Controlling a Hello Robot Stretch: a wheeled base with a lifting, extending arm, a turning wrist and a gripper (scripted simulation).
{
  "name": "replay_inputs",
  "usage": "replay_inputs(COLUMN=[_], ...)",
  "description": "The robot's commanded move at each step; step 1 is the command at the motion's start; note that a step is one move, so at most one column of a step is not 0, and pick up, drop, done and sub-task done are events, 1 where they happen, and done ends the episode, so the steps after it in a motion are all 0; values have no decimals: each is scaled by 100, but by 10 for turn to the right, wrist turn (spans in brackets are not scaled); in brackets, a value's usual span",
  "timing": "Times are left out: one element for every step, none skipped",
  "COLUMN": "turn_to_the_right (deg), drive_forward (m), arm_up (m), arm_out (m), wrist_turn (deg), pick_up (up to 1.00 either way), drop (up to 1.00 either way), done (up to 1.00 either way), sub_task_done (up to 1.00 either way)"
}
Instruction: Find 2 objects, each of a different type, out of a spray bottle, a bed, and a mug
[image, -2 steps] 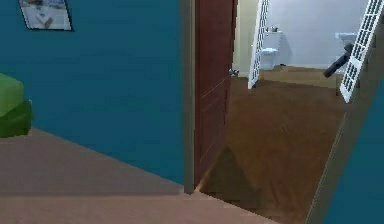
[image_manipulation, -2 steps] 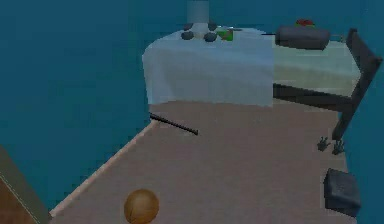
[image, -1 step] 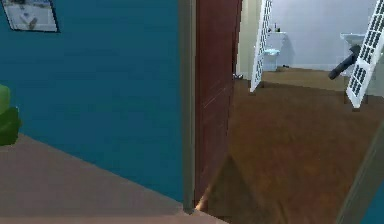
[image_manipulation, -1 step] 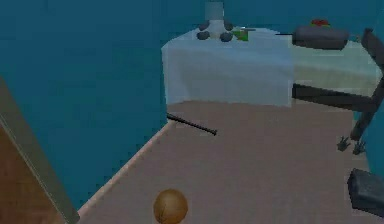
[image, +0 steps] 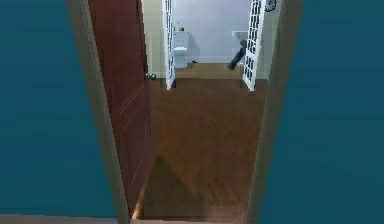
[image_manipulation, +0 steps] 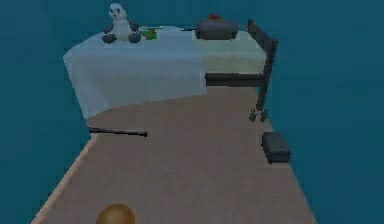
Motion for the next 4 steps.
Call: replay_inputs(turn_to_the_right=[0,0,60,0], drive_forward=[100,100,0,10], arm_up=[0,0,0,0], arm_out=[0,0,0,0], wrist_turn=[0,0,0,0], pick_up=[0,0,0,0], drop=[0,0,0,0], done=[0,0,0,0], sub_task_done=[0,0,0,0])
